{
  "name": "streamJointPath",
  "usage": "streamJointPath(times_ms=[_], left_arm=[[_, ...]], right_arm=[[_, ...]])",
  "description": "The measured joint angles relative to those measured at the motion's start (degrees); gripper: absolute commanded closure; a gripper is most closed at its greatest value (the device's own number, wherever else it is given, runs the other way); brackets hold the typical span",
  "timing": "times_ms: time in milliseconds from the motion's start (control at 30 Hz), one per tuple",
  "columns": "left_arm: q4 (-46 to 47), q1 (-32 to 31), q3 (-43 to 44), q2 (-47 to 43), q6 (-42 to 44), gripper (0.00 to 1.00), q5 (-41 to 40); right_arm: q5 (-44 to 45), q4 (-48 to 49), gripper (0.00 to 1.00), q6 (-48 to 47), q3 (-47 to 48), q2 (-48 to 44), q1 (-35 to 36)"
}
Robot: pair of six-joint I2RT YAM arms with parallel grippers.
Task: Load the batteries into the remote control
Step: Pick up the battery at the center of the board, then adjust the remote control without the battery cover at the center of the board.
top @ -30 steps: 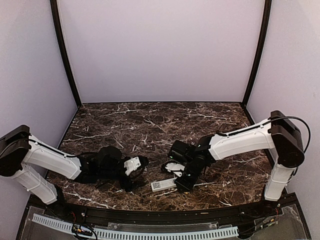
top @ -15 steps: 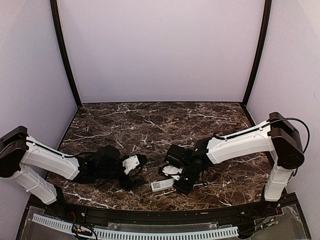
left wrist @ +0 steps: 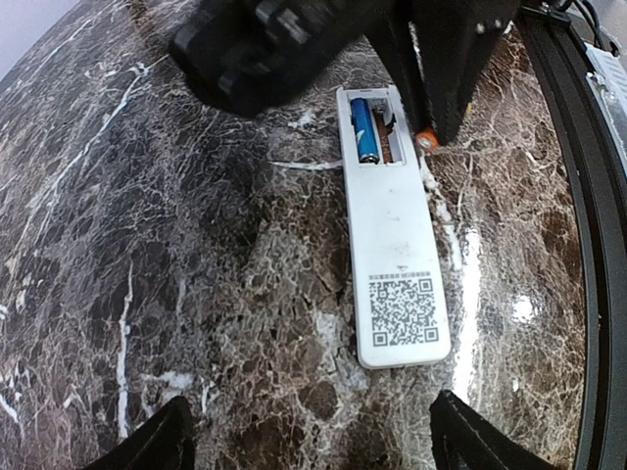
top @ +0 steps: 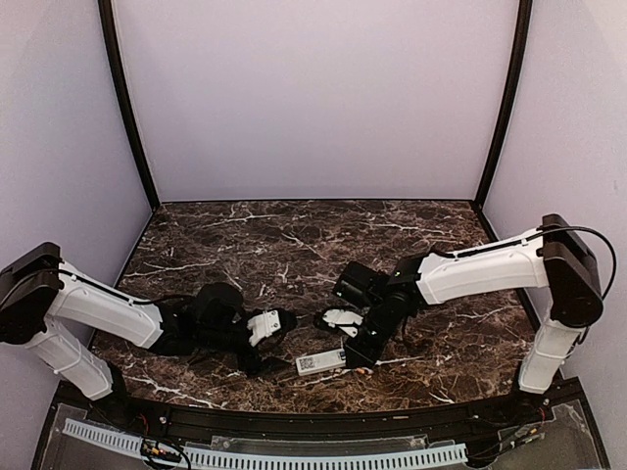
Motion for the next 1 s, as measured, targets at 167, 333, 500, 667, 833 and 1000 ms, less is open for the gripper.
streamJointPath(times_ms=[167,333,500,667,833,1000], left_arm=[[-0.85,-0.55,2.95,4.37,2.47,0.18,1.53],[-0.92,-1.44,5.40,8.48,4.13,0.19,2.95],[-0.96,-2.60,7.74,11.08,4.20,0.20,4.13],[-2.16,-3.17,9.70,12.70,3.89,0.28,4.52],[-2.54,-3.17,10.12,14.40,4.70,0.45,4.24],[-4.33,-3.30,11.80,14.99,7.93,0.55,3.76]], right_arm=[[-1.77,0.28,1.00,-0.59,0.00,-3.08,-2.93],[-3.04,0.66,1.00,0.50,-0.02,-6.71,-6.43],[-3.13,1.07,1.00,1.38,0.66,-9.79,-11.50],[-3.04,1.51,1.00,1.38,0.83,-10.25,-12.63],[-2.84,1.60,1.00,1.38,0.83,-10.84,-13.18],[-2.58,2.10,1.00,1.31,0.46,-13.07,-14.16]])
